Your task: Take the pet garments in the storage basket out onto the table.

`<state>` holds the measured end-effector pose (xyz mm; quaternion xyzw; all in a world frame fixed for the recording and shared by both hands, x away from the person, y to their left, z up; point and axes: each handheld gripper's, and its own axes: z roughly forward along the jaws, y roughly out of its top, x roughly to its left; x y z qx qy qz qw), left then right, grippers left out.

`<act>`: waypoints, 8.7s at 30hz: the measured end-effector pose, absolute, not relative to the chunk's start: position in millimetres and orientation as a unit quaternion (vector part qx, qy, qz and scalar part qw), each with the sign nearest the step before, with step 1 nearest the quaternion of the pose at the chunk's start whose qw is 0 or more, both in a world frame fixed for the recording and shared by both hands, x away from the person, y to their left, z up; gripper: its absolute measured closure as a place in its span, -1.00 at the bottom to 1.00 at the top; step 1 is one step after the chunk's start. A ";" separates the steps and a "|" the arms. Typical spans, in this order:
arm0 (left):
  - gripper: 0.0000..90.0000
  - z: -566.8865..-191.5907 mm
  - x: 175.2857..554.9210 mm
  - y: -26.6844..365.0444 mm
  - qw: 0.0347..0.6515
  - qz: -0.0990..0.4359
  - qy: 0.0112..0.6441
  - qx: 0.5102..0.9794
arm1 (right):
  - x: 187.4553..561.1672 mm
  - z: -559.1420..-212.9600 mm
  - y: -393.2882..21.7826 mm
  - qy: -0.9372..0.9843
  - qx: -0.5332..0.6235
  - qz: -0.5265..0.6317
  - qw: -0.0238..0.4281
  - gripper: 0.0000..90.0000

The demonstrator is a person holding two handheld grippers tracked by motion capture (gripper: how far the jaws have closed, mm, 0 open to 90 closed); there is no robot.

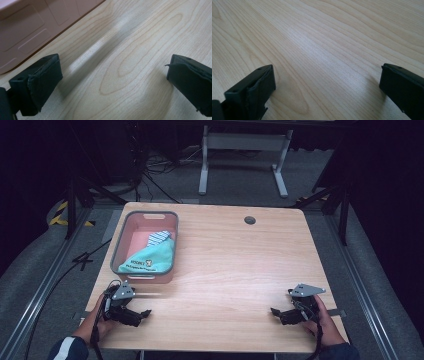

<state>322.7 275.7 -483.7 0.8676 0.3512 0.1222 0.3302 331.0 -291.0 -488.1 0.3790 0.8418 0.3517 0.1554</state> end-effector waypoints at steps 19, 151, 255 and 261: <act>-0.63 -472.5 319.7 285.8 0.303 0.105 0.332 0.887 | 331.0 -488.1 -291.0 0.842 0.379 0.351 0.156 -0.99; 0.36 -428.5 513.0 214.0 0.036 0.034 0.342 0.938 | 330.5 -488.1 -291.2 0.842 0.380 0.352 0.155 -0.99; 0.79 -299.5 418.0 91.1 0.226 0.166 0.144 0.949 | 330.1 -487.8 -291.5 0.842 0.380 0.351 0.155 -0.98; 0.79 -307.8 420.9 73.4 0.220 0.152 0.129 0.955 | 330.2 -487.9 -291.6 0.842 0.379 0.351 0.156 -0.98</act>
